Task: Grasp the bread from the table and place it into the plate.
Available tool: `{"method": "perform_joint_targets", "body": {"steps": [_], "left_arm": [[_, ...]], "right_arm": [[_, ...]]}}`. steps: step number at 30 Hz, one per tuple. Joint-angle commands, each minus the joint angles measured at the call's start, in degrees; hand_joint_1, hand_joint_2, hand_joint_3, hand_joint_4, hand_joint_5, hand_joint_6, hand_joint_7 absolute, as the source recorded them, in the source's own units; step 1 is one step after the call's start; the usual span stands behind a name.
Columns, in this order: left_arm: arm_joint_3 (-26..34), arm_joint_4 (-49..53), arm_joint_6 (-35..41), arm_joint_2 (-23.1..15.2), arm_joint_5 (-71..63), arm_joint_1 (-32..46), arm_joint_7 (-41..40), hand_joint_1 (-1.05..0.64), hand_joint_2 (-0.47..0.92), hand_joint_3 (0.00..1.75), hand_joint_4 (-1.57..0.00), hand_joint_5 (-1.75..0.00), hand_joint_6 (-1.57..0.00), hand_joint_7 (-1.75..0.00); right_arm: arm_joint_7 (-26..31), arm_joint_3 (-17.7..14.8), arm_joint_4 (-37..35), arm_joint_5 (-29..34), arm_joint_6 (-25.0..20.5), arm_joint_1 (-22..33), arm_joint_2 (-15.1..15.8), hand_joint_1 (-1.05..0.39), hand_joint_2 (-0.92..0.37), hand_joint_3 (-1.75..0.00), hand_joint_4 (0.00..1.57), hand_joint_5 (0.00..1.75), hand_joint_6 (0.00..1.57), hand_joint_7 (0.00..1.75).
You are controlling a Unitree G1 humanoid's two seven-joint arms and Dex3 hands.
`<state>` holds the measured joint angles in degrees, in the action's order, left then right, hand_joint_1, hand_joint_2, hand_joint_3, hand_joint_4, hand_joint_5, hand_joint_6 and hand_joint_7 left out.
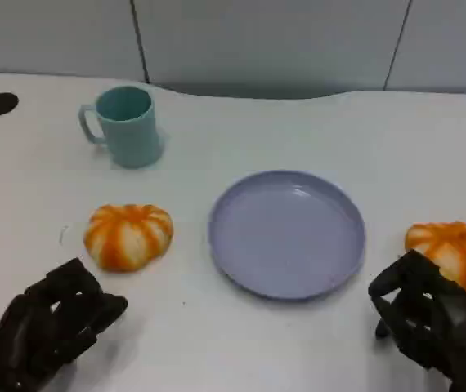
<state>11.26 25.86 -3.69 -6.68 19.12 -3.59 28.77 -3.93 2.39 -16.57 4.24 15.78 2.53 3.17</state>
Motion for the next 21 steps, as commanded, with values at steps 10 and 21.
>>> {"method": "perform_joint_targets", "body": {"steps": [10, 21], "left_arm": [[0.8, 0.2, 0.0, -0.9, 0.0, 0.0, -0.6, -0.19, 0.89, 0.01, -0.85, -1.75, -0.67, -1.75], [0.4, -4.9, -5.0, -0.9, -3.0, 1.0, -2.9, -0.19, 0.90, 0.02, -0.82, -1.75, -0.63, -1.75]], "right_arm": [[0.3, -0.3, 1.3, -0.2, -0.2, 0.2, 0.3, -0.27, -0.92, -0.34, 0.58, 1.75, 0.38, 1.75], [0.4, 0.3, 2.3, -0.2, -1.8, 0.7, -0.1, -0.26, -0.92, -0.35, 0.56, 1.75, 0.37, 1.75]]}}
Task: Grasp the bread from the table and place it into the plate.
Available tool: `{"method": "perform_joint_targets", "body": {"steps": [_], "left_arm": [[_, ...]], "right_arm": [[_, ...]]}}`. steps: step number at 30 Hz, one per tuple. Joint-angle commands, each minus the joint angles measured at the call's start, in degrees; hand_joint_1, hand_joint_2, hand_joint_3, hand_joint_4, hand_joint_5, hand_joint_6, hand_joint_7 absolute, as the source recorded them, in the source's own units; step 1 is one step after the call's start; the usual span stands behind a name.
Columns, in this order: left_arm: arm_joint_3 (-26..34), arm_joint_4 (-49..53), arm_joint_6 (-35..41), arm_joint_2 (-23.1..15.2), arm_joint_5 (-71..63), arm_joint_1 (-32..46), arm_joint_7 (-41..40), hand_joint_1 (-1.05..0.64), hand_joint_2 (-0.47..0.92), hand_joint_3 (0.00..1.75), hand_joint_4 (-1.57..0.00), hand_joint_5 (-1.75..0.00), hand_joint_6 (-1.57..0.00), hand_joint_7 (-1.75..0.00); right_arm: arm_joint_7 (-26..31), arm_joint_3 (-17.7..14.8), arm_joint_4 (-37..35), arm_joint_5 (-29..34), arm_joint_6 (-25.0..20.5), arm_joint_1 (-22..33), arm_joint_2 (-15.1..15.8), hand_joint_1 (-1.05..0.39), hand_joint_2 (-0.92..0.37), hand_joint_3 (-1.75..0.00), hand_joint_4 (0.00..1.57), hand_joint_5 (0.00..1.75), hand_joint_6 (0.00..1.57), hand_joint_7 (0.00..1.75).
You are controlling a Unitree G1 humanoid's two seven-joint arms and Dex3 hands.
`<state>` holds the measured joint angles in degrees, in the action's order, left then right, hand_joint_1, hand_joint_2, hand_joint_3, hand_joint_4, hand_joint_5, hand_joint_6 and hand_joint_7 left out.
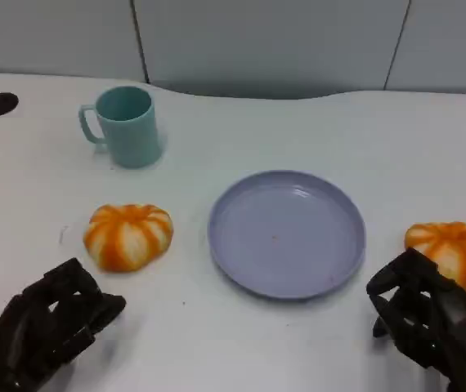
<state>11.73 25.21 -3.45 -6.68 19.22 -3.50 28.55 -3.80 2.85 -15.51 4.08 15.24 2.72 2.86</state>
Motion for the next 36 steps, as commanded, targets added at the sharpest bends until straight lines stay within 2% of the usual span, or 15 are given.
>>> {"method": "perform_joint_targets", "body": {"steps": [1, 3, 5, 10, 13, 15, 16, 17, 18, 20, 22, 24, 25, 28, 36], "left_arm": [[-0.3, -4.8, -6.5, -0.9, -4.0, 1.1, -3.2, -0.19, 0.90, 0.02, -0.81, -1.75, -0.62, -1.75], [-3.7, -7.0, -18.4, -3.4, -20.0, 0.1, -13.4, -0.19, 0.90, 0.02, -0.82, -1.75, -0.61, -1.75], [-6.5, -9.0, -24.2, -5.7, -33.8, -0.8, -22.6, -0.20, 0.91, 0.02, -0.84, -1.75, -0.60, -1.75], [-12.4, -12.1, -26.6, -11.6, -58.4, -4.9, -39.9, -0.19, 0.87, 0.01, -0.87, -1.75, -0.60, -1.75], [-14.8, -10.1, -28.1, -14.7, -64.1, -8.4, -44.6, -0.18, 0.87, 0.00, -0.87, -1.75, -0.59, -1.75], [-16.6, -8.7, -27.2, -17.3, -66.6, -11.2, -44.3, -0.31, 0.89, 0.01, -0.75, -1.75, -0.53, -1.70], [-17.3, -8.2, -26.8, -18.2, -67.2, -12.1, -44.1, -0.37, 0.89, 0.01, -0.68, -1.72, -0.53, -1.57], [-18.4, -7.8, -25.5, -19.7, -67.2, -13.8, -40.2, -0.38, 0.89, 0.01, -0.66, -1.71, -0.53, -1.54], [-19.3, -7.7, -24.0, -21.1, -66.8, -15.2, -36.0, -0.49, 0.89, 0.00, -0.54, -1.31, -0.55, -0.98], [-21.5, -7.7, -21.0, -23.7, -67.4, -18.0, -28.6, -0.64, 0.90, 0.00, -0.40, -0.67, -0.55, -0.26], [-23.3, -7.9, -18.7, -25.0, -68.7, -19.7, -25.3, -0.75, 0.91, 0.00, -0.31, -0.26, -0.41, -0.05], [-25.0, -7.2, -17.0, -25.3, -69.0, -21.2, -23.0, -0.78, 0.92, 0.00, -0.27, -0.15, -0.37, -0.01], [-26.0, -6.2, -16.2, -25.2, -68.8, -22.4, -21.3, -0.84, 0.92, 0.04, -0.15, -0.07, -0.25, -0.01], [-28.7, -2.4, -14.2, -24.6, -68.3, -26.0, -16.6, -0.91, 0.92, 0.09, -0.04, -0.01, -0.14, 0.00], [-35.7, 15.1, -8.7, -19.1, -67.2, -37.4, -9.5, -0.99, 0.92, 0.09, 0.00, 0.00, -0.02, 0.00]], "right_arm": [[0.2, -0.1, 1.4, -0.2, -1.4, 0.6, 0.1, -0.26, -0.92, -0.35, 0.56, 1.75, 0.37, 1.75], [0.4, -0.1, 0.6, -0.1, -0.8, 0.1, 0.0, -0.26, -0.92, -0.35, 0.58, 1.75, 0.38, 1.75], [0.4, 0.0, -0.2, 0.0, -0.1, -0.4, 0.1, -0.26, -0.92, -0.35, 0.59, 1.75, 0.39, 1.75], [0.6, 0.3, 0.2, 0.0, -0.4, -0.3, -0.4, -0.26, -0.92, -0.35, 0.59, 1.75, 0.39, 1.75], [0.9, 0.4, 0.4, 0.3, -0.5, -0.2, -0.5, -0.26, -0.92, -0.35, 0.59, 1.75, 0.38, 1.75], [0.8, 0.3, 0.2, -0.2, -0.5, -0.2, -0.7, -0.26, -0.92, -0.35, 0.58, 1.75, 0.38, 1.75], [0.7, 0.3, 0.1, -0.3, -0.5, -0.3, -0.7, -0.26, -0.92, -0.35, 0.57, 1.75, 0.38, 1.75], [0.8, 0.3, -0.2, -0.2, -0.1, -0.4, -0.8, -0.26, -0.92, -0.35, 0.57, 1.75, 0.38, 1.75], [1.0, 0.4, -0.3, 0.1, 0.1, -0.4, -0.8, -0.26, -0.92, -0.34, 0.58, 1.75, 0.38, 1.75], [1.0, 0.4, -0.4, 0.2, 0.0, -0.5, -0.9, -0.26, -0.92, -0.34, 0.59, 1.75, 0.38, 1.75], [1.2, 0.5, -0.3, 0.4, -0.2, -0.5, -0.8, -0.26, -0.92, -0.34, 0.59, 1.75, 0.38, 1.75], [1.1, 0.6, -0.2, 0.5, -0.4, -0.5, -0.7, -0.26, -0.92, -0.34, 0.59, 1.75, 0.38, 1.75], [1.0, 0.5, 0.0, 0.3, -0.7, -0.5, -0.6, -0.27, -0.92, -0.34, 0.58, 1.75, 0.37, 1.75], [0.8, 0.5, 0.1, 0.1, -0.9, -0.5, -0.6, -0.27, -0.92, -0.34, 0.58, 1.75, 0.37, 1.75], [0.4, 0.4, 0.7, -0.2, -1.1, 0.0, -0.5, -0.26, -0.92, -0.34, 0.59, 1.75, 0.38, 1.75]]}}
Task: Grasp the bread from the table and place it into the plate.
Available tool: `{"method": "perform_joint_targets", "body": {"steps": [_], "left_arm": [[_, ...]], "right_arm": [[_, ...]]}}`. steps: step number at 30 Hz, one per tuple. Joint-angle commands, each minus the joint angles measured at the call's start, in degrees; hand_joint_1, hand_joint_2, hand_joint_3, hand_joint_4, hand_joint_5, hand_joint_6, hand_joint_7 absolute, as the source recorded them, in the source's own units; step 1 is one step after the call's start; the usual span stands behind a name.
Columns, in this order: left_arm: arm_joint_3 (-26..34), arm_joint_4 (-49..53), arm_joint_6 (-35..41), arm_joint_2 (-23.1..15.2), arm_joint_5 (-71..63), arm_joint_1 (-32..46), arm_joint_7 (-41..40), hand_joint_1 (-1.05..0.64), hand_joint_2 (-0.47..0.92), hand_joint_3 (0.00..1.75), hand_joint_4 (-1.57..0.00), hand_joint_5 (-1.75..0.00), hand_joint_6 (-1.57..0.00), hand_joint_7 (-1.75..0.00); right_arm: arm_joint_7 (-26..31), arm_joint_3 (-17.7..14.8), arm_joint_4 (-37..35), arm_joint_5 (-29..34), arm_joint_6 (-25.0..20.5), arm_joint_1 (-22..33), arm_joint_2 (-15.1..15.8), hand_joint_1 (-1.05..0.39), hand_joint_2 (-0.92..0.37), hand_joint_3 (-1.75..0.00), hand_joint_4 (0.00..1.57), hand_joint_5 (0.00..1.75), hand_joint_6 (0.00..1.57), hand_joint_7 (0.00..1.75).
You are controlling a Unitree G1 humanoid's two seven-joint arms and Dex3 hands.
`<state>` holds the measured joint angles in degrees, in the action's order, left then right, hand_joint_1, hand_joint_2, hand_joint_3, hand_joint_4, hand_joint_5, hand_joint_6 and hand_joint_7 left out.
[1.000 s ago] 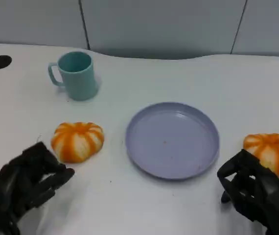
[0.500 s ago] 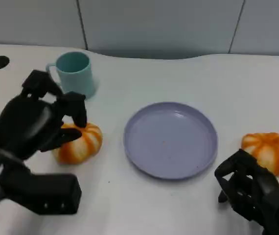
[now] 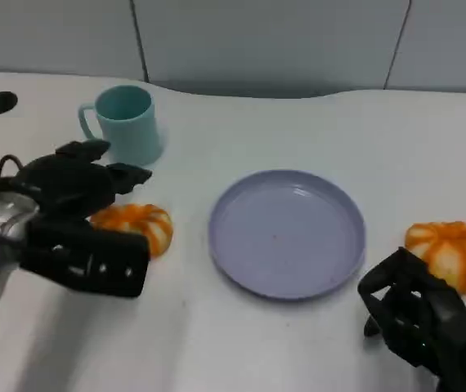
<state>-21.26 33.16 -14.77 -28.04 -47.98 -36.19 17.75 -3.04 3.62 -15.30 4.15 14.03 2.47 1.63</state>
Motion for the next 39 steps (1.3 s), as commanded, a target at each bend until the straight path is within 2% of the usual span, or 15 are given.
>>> {"method": "perform_joint_targets", "body": {"steps": [1, 9, 21, 22, 24, 26, 27, 28, 29, 30, 32, 33, 35, 38, 39], "left_arm": [[-3.3, 10.4, 3.3, 3.6, 0.2, -6.2, 0.9, -0.98, 0.92, 0.08, 0.00, 0.00, -0.01, 0.00], [-6.8, 33.7, 5.9, 11.5, 1.6, -14.5, -7.0, -0.92, 0.88, 0.02, 0.00, 0.00, -0.05, -0.02], [-10.4, 42.8, 7.0, 15.9, 1.7, -13.2, -14.6, -0.77, 0.79, 0.00, -0.19, -0.08, -0.24, -0.05], [-10.2, 43.0, 7.3, 16.4, 2.2, -12.9, -15.4, -0.72, 0.77, 0.00, -0.21, -0.08, -0.27, -0.05], [-10.2, 43.1, 7.0, 16.8, 2.9, -12.4, -17.2, -0.52, 0.74, 0.00, -0.32, -0.13, -0.42, -0.09], [-10.6, 43.0, 6.1, 16.6, 3.2, -11.9, -20.1, -0.46, 0.74, 0.00, -0.35, -0.15, -0.47, -0.10], [-10.7, 42.9, 5.6, 16.4, 3.2, -11.6, -21.9, -0.32, 0.77, 0.00, -0.30, -0.74, -0.46, -0.57], [-10.4, 42.8, 4.8, 16.3, 3.5, -11.1, -24.7, -0.28, 0.78, 0.00, -0.22, -1.04, -0.39, -0.86], [-10.1, 42.7, 4.2, 16.2, 3.9, -10.7, -26.7, -0.20, 0.81, 0.01, -0.25, -1.39, -0.31, -1.28], [-9.9, 42.8, 3.8, 16.2, 4.3, -10.5, -27.9, -0.14, 0.85, 0.02, -0.31, -1.60, -0.29, -1.56], [-10.3, 43.1, 3.8, 16.1, 4.3, -10.4, -29.9, -0.11, 0.87, 0.03, -0.35, -1.71, -0.28, -1.70], [-10.7, 43.3, 3.9, 16.1, 4.1, -10.3, -30.7, -0.13, 0.89, 0.04, -0.54, -1.73, -0.40, -1.73], [-11.2, 43.7, 4.7, 16.1, 3.9, -10.3, -31.3, -0.15, 0.91, 0.06, -0.66, -1.74, -0.47, -1.74], [-9.8, 43.8, 4.4, 16.0, 5.9, -10.1, -30.8, -0.17, 0.92, 0.07, -0.72, -1.75, -0.49, -1.75], [-8.6, 43.8, 4.1, 15.9, 7.3, -9.9, -30.5, -0.20, 0.92, 0.11, -0.63, -1.74, -0.55, -1.51]], "right_arm": [[-0.3, -0.3, 0.6, -0.1, 0.1, 0.3, 0.7, -0.26, -0.92, -0.34, 0.59, 1.75, 0.38, 1.75], [-0.1, -0.1, 2.0, 0.1, -0.4, 1.3, 0.7, -0.26, -0.92, -0.35, 0.57, 1.75, 0.37, 1.75], [-0.2, -0.4, 3.5, 0.0, -0.7, 2.6, 0.8, -0.24, -0.92, -0.34, 0.57, 1.75, 0.38, 1.75], [-0.2, -0.4, 3.8, 0.1, -1.0, 2.7, 0.8, -0.24, -0.92, -0.34, 0.57, 1.75, 0.38, 1.75], [-0.2, -0.4, 4.2, 0.1, -1.2, 2.8, 0.8, -0.25, -0.92, -0.35, 0.58, 1.75, 0.38, 1.75], [-0.3, -0.4, 4.3, 0.1, -1.2, 2.9, 0.8, -0.25, -0.92, -0.35, 0.58, 1.75, 0.39, 1.75], [-0.3, -0.4, 4.4, 0.0, -1.2, 3.0, 0.8, -0.24, -0.92, -0.35, 0.58, 1.75, 0.39, 1.75], [-0.3, -0.5, 4.6, -0.1, -1.4, 3.0, 0.7, -0.24, -0.92, -0.35, 0.58, 1.75, 0.38, 1.75], [-0.4, -0.6, 4.7, -0.3, -1.6, 3.0, 0.7, -0.24, -0.92, -0.35, 0.58, 1.75, 0.38, 1.75], [-0.4, -0.6, 4.8, -0.4, -1.8, 3.0, 0.6, -0.23, -0.92, -0.35, 0.58, 1.75, 0.38, 1.75], [-0.4, -0.6, 4.9, -0.5, -2.0, 3.0, 0.7, -0.23, -0.92, -0.35, 0.58, 1.75, 0.39, 1.75], [-0.4, -0.6, 5.0, -0.5, -2.2, 3.1, 0.7, -0.23, -0.92, -0.35, 0.58, 1.75, 0.39, 1.75], [-0.1, -0.5, 4.7, 0.0, -1.8, 2.9, 0.8, -0.24, -0.92, -0.35, 0.58, 1.75, 0.38, 1.75], [0.0, -0.4, 4.5, 0.3, -1.5, 2.8, 0.9, -0.24, -0.92, -0.35, 0.59, 1.75, 0.39, 1.75], [0.0, -0.4, 4.5, 0.3, -1.5, 2.8, 0.8, -0.25, -0.92, -0.35, 0.59, 1.75, 0.38, 1.75]]}}
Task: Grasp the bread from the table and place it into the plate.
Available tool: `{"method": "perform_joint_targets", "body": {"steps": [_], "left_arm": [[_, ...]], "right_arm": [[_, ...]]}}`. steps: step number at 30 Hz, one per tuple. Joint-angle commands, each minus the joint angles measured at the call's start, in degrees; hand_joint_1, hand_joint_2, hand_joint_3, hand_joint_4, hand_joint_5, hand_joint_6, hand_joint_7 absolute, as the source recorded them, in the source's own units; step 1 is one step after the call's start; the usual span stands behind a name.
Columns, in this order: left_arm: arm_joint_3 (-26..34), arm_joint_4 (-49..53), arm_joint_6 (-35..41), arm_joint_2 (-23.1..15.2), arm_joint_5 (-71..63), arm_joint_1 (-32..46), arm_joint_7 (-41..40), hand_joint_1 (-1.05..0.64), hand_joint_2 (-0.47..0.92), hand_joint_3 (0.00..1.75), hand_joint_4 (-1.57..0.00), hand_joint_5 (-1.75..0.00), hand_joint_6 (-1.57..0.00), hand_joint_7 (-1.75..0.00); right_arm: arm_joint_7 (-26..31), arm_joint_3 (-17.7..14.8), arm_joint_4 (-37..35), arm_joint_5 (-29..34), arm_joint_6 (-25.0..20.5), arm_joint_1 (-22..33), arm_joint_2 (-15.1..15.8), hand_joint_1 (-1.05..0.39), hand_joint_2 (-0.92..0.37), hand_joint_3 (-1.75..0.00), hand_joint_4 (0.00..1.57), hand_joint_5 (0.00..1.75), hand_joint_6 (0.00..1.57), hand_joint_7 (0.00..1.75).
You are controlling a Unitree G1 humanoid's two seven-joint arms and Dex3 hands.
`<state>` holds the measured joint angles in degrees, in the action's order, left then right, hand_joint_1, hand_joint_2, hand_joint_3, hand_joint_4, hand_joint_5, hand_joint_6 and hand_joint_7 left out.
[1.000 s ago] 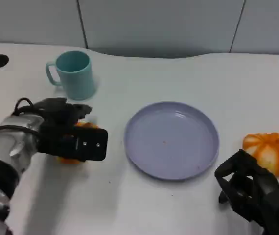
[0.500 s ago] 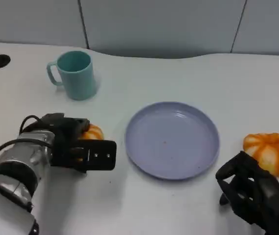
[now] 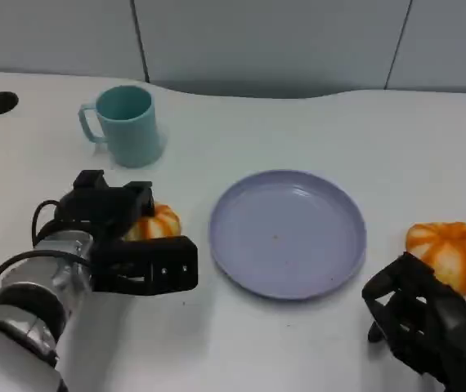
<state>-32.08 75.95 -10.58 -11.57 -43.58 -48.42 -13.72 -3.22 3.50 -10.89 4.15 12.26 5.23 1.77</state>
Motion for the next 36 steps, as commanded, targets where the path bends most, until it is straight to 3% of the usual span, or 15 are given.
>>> {"method": "perform_joint_targets", "body": {"steps": [1, 3, 4, 6, 12, 16, 20, 29, 36], "left_arm": [[3.0, 1.0, -0.4, -0.6, 3.8, 2.4, 1.3, -0.22, 0.92, 0.12, -0.60, -1.75, -0.57, -1.42], [6.5, 0.4, -1.8, -0.5, 7.7, 2.8, 1.9, -0.22, 0.92, 0.13, -0.58, -1.75, -0.60, -1.34], [9.5, -0.2, -4.0, -0.4, 10.9, 3.1, 1.8, -0.15, 0.90, 0.12, -0.68, -1.75, -0.55, -1.58], [12.7, -1.0, -6.5, -0.4, 14.5, 3.5, 1.7, -0.10, 0.88, 0.10, -0.79, -1.75, -0.57, -1.71], [21.2, -3.5, -10.0, 0.2, 24.6, 3.3, 8.7, -0.15, 0.89, 0.09, -0.87, -1.75, -0.65, -1.75], [28.0, -7.4, -10.8, 1.5, 34.0, 3.2, 19.3, -0.16, 0.87, 0.08, -0.88, -1.75, -0.64, -1.75], [30.1, -11.9, -10.4, 2.7, 38.1, 3.6, 25.0, -0.16, 0.87, 0.08, -0.87, -1.75, -0.61, -1.75], [25.6, -18.2, -11.8, 4.7, 35.1, 1.1, 28.2, -0.14, 0.88, 0.09, -0.90, -1.75, -0.67, -1.75], [16.8, -13.6, -13.9, 9.4, 25.7, -4.4, 25.6, -0.18, 0.83, 0.07, -0.95, -1.75, -0.75, -1.75]], "right_arm": [[0.2, -0.2, 0.0, 0.3, 0.3, 0.0, 0.7, -0.25, -0.92, -0.35, 0.58, 1.75, 0.38, 1.75], [0.1, -0.2, -0.1, 0.2, 0.3, -0.1, 0.6, -0.25, -0.92, -0.36, 0.58, 1.75, 0.38, 1.75], [0.2, -0.2, -0.3, 0.1, 0.4, -0.2, 0.5, -0.25, -0.92, -0.35, 0.59, 1.75, 0.38, 1.75], [0.3, -0.2, -0.6, 0.1, 0.5, -0.4, 0.4, -0.25, -0.91, -0.35, 0.60, 1.75, 0.40, 1.75], [0.7, 0.1, -1.3, 0.6, 1.2, -0.7, 0.4, -0.25, -0.92, -0.34, 0.59, 1.75, 0.40, 1.75], [0.9, 0.2, -1.2, 0.7, 0.3, -0.9, 0.1, -0.25, -0.92, -0.34, 0.59, 1.75, 0.39, 1.75], [0.9, 0.2, -1.5, 0.9, 0.3, -1.2, -0.1, -0.25, -0.92, -0.34, 0.59, 1.75, 0.38, 1.75], [0.7, 0.1, -2.7, 0.8, 0.3, -2.0, -0.4, -0.27, -0.92, -0.34, 0.58, 1.75, 0.37, 1.75], [1.0, 0.6, -2.5, 1.9, 0.4, -1.8, -0.2, -0.26, -0.92, -0.34, 0.55, 1.75, 0.36, 1.74]]}}
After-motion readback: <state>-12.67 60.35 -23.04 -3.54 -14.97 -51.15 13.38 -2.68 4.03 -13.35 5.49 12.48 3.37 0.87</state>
